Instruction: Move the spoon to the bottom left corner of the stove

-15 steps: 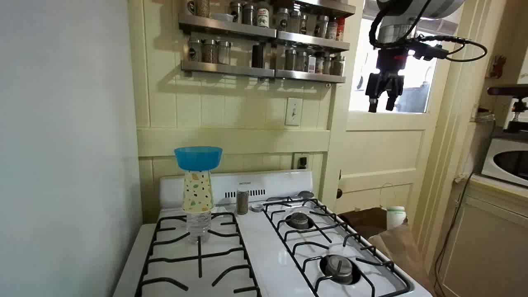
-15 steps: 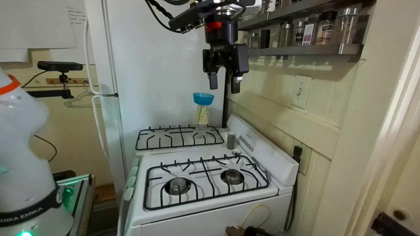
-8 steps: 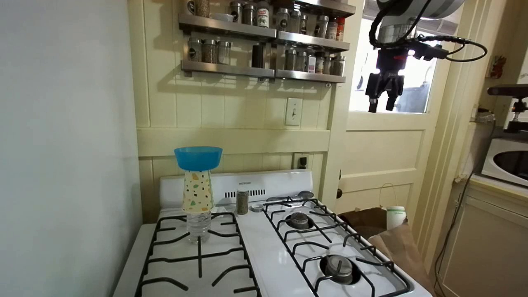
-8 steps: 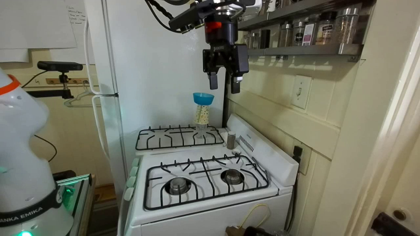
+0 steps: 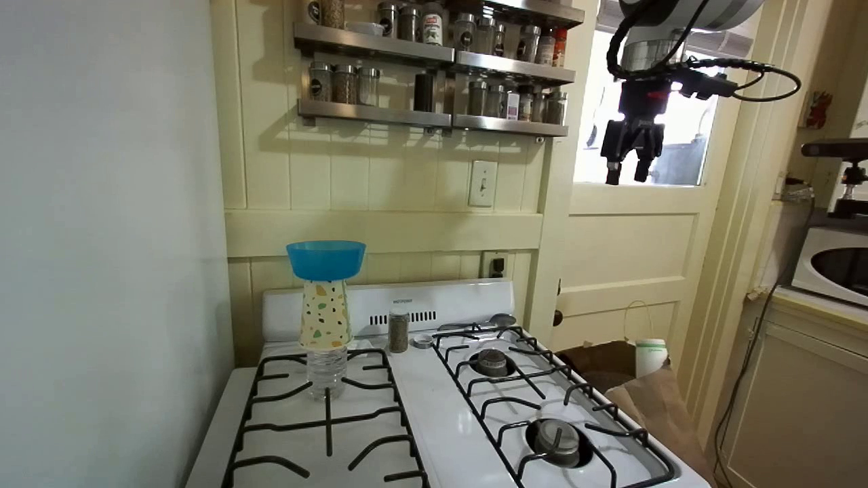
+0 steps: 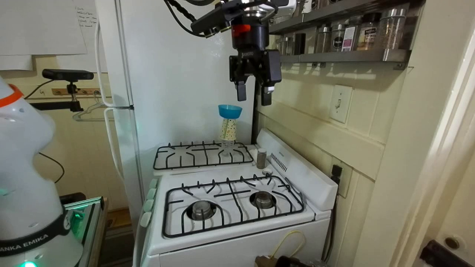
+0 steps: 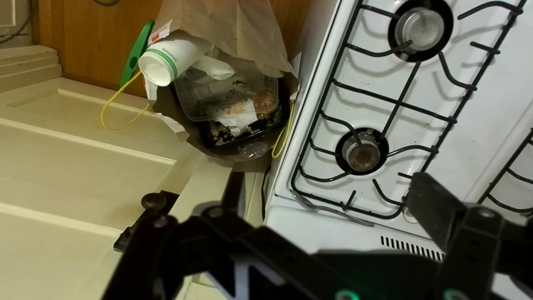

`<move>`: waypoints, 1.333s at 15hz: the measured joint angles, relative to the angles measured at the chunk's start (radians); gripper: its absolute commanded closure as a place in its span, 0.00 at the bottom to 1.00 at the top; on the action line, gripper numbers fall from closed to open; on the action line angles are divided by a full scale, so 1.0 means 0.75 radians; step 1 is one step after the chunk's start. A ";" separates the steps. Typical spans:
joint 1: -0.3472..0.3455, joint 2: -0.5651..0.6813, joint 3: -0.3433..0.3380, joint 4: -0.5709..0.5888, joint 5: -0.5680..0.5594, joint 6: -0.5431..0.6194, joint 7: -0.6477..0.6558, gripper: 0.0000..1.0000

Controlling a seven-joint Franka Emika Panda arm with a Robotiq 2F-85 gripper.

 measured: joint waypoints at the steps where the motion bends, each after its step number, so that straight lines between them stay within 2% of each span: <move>1: 0.000 0.000 0.000 0.000 0.000 0.000 0.000 0.00; 6: 0.008 0.014 0.042 -0.040 0.007 0.057 0.020 0.00; 12: 0.099 0.035 0.163 -0.266 0.064 0.340 0.024 0.00; 20: 0.121 0.042 0.181 -0.307 0.073 0.364 0.020 0.00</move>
